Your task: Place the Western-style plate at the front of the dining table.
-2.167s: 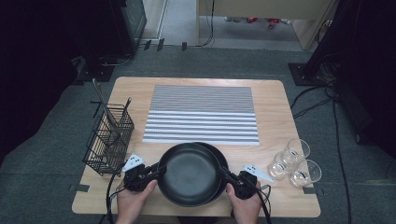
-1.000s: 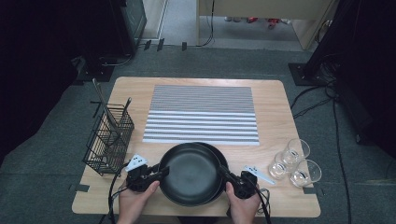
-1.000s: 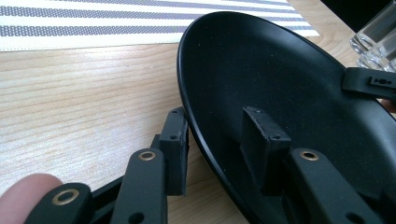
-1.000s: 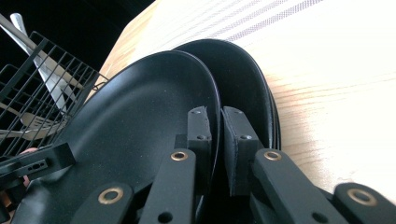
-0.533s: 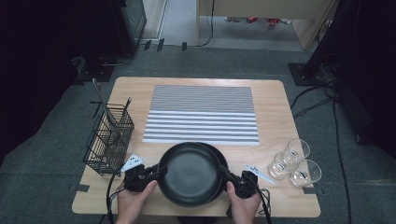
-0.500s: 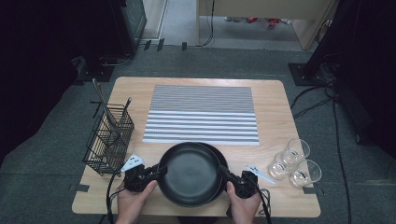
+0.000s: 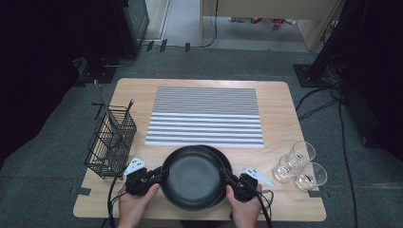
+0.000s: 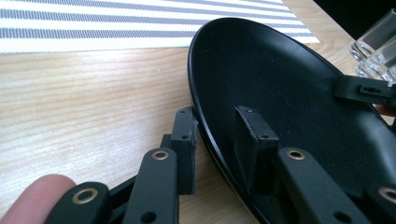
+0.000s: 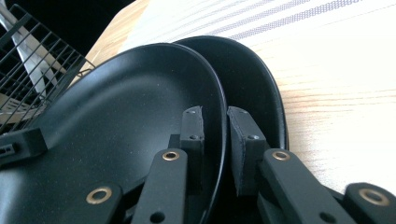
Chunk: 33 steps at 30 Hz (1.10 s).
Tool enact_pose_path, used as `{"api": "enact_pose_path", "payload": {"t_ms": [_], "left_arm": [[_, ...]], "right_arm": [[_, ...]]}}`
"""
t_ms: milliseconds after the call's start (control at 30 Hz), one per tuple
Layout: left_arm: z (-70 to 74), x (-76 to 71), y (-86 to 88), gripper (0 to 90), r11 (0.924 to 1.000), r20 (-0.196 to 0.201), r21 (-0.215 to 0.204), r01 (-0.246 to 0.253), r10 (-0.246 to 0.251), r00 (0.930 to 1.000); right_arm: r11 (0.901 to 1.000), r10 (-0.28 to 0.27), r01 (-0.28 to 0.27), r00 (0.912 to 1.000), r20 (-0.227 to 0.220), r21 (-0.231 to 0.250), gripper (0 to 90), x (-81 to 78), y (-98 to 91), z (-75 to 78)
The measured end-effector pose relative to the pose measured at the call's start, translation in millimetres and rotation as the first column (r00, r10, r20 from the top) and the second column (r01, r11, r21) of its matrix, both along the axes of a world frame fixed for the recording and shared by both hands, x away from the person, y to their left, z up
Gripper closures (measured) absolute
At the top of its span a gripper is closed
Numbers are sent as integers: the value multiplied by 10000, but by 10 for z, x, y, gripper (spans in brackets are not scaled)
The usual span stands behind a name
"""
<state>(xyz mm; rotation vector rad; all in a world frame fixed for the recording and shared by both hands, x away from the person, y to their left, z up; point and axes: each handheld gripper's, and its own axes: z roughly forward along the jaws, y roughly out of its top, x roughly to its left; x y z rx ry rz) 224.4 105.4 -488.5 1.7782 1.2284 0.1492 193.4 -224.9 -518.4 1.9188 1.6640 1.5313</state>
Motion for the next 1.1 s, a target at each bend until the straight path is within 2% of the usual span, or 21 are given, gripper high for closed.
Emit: {"api": "enact_pose_path", "payload": {"t_ms": [33, 67, 100, 133, 167, 200, 333, 367, 400, 433, 533, 700, 833, 967, 1100], "left_arm": [[0, 0, 0, 712, 10000, 0, 0, 0, 0, 10000], [-10, -11, -4, 712, 9999, 12, -91, -96, 96, 10000], [-21, -32, -23, 713, 9997, 64, -105, -221, 222, 9997], [-21, -32, -23, 714, 9997, 64, -105, -221, 222, 9997], [-27, -35, -21, 714, 9995, 85, -182, -258, 260, 9996], [-30, -35, -19, 721, 9993, 77, -244, -283, 285, 9996], [-13, -52, -31, 733, 9982, 224, -428, -420, 429, 9988], [-6, -55, -24, 750, 9971, 245, -617, -444, 460, 9986], [-6, -56, -19, 750, 9960, 267, -762, -467, 489, 9984], [-12, -63, -24, 764, 9933, 297, -1036, -521, 555, 9980], [-23, -62, -46, 764, 9930, 294, -1066, -511, 545, 9981], [-22, -66, -94, 766, 9931, 325, -1032, -551, 587, 9977], [-9, -42, -91, 777, 9915, 311, -1190, -518, 559, 9980], [3, -24, -102, 788, 9900, 312, -1300, -547, 592, 9978], [18, -11, -139, 788, 9921, 361, -1116, -571, 615, 9975]], "right_arm": [[10000, 0, 0, 10000, 0, 0, 788, 0, 0, 0], [9999, -55, 56, 10000, -57, 150, 795, 3, -9, -3], [9986, -114, 123, 9998, -184, 509, 810, 8, -36, -12], [9986, -114, 123, 9998, -184, 509, 810, 8, -36, -12], [9967, -167, 185, 9996, -230, 785, 820, 8, -53, -22], [9903, -249, 297, 9990, -372, 1354, 832, 2, -83, -38], [9882, -294, 328, 9993, -248, 1496, 841, -15, -99, -36], [9824, -340, 336, 9994, -9, 1835, 853, -28, -124, 2], [9824, -340, 336, 9994, -9, 1835, 853, -28, -124, 2], [9806, -434, 370, 9986, 292, 1926, 857, -45, -136, 48], [9807, -600, 510, 9973, 419, 1888, 858, -56, -140, 89], [9768, -722, 665, 9972, 209, 2034, 858, -47, -188, 77], [9786, -749, 679, 9968, 288, 1942, 855, -50, -195, 95], [9783, -764, 722, 9970, 146, 1942, 851, -50, -201, 106], [9781, -839, 817, 9965, 35, 1916, 849, -47, -212, 112]]}}
